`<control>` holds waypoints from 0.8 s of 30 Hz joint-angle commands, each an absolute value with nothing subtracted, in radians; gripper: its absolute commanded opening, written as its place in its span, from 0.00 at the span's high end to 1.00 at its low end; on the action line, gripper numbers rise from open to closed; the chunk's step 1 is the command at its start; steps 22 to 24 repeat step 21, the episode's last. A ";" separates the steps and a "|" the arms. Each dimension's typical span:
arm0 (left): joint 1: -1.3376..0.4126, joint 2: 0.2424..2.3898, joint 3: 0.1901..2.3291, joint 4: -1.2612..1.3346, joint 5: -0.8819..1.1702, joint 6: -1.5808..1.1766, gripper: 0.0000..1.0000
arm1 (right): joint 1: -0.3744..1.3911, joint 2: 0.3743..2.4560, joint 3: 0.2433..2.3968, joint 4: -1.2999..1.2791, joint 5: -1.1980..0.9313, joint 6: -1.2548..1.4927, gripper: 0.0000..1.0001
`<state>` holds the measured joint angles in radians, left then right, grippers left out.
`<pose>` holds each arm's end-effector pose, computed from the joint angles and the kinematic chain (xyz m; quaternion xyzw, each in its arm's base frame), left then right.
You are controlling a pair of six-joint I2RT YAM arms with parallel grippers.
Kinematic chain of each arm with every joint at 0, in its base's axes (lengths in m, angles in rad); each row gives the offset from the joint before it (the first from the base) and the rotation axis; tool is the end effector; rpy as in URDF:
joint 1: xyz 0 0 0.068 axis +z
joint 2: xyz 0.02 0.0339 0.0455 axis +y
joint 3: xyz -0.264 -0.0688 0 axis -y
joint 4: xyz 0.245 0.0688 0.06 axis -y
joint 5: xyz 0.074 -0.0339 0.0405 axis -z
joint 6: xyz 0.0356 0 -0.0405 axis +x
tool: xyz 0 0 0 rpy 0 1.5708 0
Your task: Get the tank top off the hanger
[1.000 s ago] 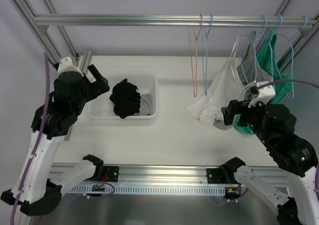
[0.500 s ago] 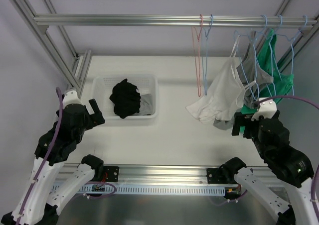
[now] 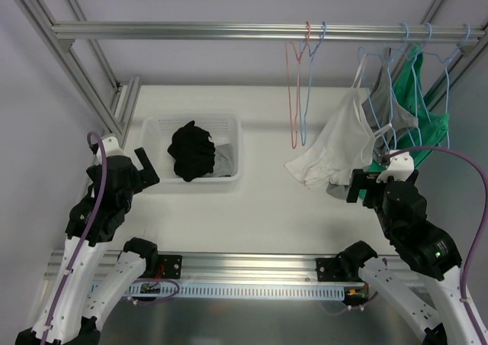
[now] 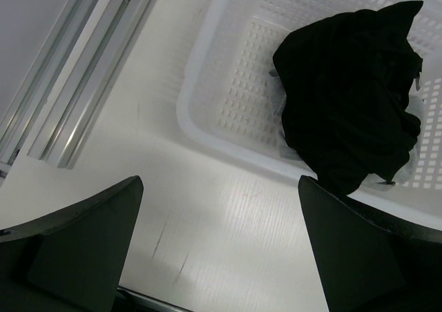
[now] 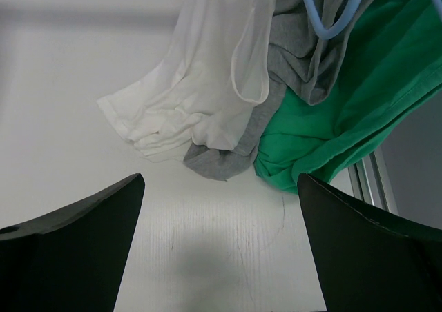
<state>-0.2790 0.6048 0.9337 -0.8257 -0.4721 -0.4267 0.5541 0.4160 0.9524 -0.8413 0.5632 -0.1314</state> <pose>0.1085 -0.0142 0.3491 -0.1809 0.8243 0.0167 0.5362 0.0591 0.0142 0.3657 -0.1055 0.7847 -0.0999 0.6026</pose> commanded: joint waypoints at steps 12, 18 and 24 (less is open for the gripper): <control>-0.250 0.572 0.879 -0.759 -0.445 -0.374 0.01 | 0.551 0.445 0.942 -0.762 0.583 -0.121 0.00; -0.241 0.561 0.873 -0.744 -0.413 -0.364 0.01 | 0.552 0.465 0.939 -0.764 0.595 -0.097 0.01; -0.238 0.563 0.873 -0.741 -0.403 -0.359 0.01 | 0.551 0.474 0.939 -0.762 0.574 -0.103 0.00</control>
